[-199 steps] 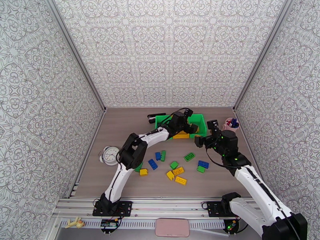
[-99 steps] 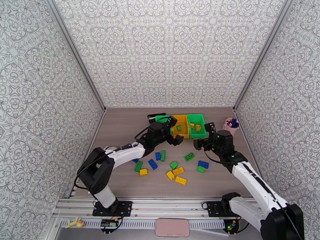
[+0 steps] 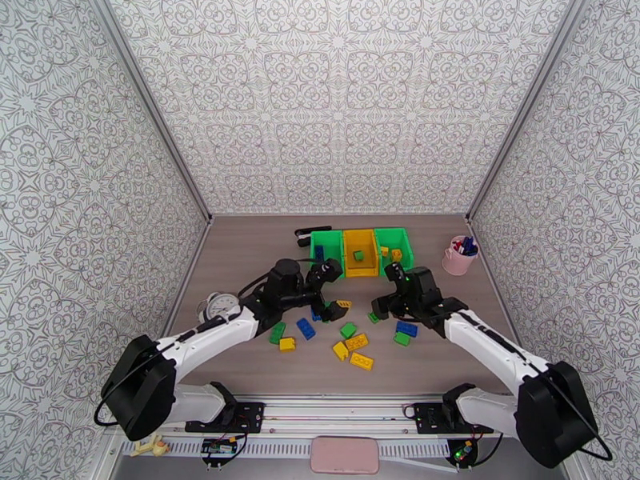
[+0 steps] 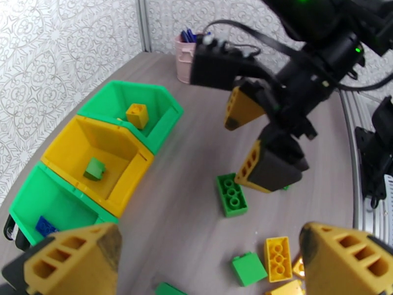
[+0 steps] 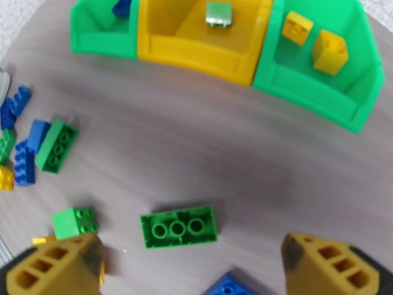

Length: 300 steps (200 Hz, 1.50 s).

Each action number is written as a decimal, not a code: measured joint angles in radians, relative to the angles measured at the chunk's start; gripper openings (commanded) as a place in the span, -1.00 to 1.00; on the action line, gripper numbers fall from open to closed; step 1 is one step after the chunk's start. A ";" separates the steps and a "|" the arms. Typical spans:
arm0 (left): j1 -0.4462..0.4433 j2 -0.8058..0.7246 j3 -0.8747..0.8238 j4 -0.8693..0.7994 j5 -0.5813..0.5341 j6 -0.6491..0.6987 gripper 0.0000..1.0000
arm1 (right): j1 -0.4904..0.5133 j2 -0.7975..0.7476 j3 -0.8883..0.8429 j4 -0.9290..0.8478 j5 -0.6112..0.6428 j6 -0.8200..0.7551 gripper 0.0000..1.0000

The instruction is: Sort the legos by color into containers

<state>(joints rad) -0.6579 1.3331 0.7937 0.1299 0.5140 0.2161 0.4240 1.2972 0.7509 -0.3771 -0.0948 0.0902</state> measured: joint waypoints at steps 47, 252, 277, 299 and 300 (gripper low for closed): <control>0.000 -0.028 -0.041 -0.056 0.016 0.039 0.99 | 0.030 0.178 0.126 -0.120 0.036 -0.047 1.00; 0.000 -0.024 -0.050 -0.068 0.017 0.050 0.99 | 0.069 0.468 0.314 -0.287 0.091 -0.106 0.23; 0.000 -0.022 -0.050 -0.065 0.017 0.043 0.99 | 0.069 0.468 0.315 -0.287 0.092 -0.102 0.21; 0.002 -0.023 -0.054 -0.056 0.016 0.030 0.99 | 0.069 0.454 0.315 -0.285 0.091 -0.100 0.21; 0.002 -0.023 -0.054 -0.056 0.016 0.030 0.99 | 0.069 0.452 0.315 -0.285 0.091 -0.100 0.21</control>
<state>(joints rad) -0.6556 1.3106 0.7395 0.0738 0.5301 0.2459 0.4931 1.7493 1.0664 -0.6621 -0.0036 -0.0097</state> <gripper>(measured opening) 0.995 0.636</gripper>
